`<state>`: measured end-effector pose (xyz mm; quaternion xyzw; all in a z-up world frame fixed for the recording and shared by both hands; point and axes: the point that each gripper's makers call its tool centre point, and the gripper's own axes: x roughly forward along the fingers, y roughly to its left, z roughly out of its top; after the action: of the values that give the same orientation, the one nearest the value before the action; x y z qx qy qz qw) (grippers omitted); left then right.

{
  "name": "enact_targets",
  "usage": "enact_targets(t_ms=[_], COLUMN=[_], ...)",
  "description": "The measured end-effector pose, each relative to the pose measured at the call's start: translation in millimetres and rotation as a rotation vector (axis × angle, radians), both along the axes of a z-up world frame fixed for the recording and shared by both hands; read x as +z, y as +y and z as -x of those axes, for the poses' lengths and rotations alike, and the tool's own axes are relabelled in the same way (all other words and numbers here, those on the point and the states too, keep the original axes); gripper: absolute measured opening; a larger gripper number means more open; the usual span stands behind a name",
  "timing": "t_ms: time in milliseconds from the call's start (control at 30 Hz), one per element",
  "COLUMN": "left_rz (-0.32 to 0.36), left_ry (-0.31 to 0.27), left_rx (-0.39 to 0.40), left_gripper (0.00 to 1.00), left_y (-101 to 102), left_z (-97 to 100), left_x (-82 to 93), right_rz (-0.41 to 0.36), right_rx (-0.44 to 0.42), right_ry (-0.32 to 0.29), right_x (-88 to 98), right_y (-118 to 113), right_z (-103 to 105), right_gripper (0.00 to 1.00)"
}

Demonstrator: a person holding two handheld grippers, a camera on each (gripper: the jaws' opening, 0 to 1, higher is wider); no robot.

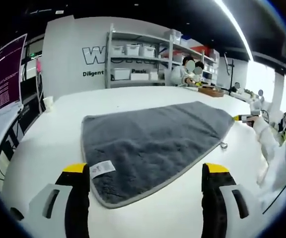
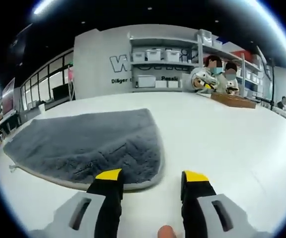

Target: Open the folded towel by lifting each exposed corner and separating the folded layers until the towel lies flat within the target outline without major curled edges

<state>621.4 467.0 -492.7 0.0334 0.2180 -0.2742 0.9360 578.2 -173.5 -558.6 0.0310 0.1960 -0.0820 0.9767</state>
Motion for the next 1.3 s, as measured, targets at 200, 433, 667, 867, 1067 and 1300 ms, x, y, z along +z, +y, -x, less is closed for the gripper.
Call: enact_targets(t_ms=[200, 433, 667, 867, 1067, 1300], left_rz=[-0.002, 0.002, 0.006, 0.003, 0.007, 0.003], left_ry=[0.006, 0.013, 0.013, 0.023, 0.023, 0.027], left_rx=[-0.002, -0.007, -0.002, 0.005, 0.012, 0.009], left_gripper=[0.91, 0.9, 0.9, 0.9, 0.9, 0.89], left_y=[-1, -2, 0, 3, 3, 2], left_z=[-0.3, -0.2, 0.8, 1.8, 2.9, 2.8], left_x=[-2.6, -4.5, -4.5, -8.0, -8.5, -9.7], right_rz=[0.013, 0.024, 0.03, 0.034, 0.029, 0.026], right_rx=[0.005, 0.039, 0.042, 0.035, 0.016, 0.011], right_ry=[0.002, 0.01, 0.013, 0.012, 0.016, 0.029], right_x=[-2.3, -4.2, -4.3, -4.0, -3.6, -3.6], right_y=[-2, 5, 4, 3, 2, 3], right_z=[-2, -5, -4, -1, 6, 16], right_gripper=[0.28, 0.17, 0.11, 0.08, 0.08, 0.07])
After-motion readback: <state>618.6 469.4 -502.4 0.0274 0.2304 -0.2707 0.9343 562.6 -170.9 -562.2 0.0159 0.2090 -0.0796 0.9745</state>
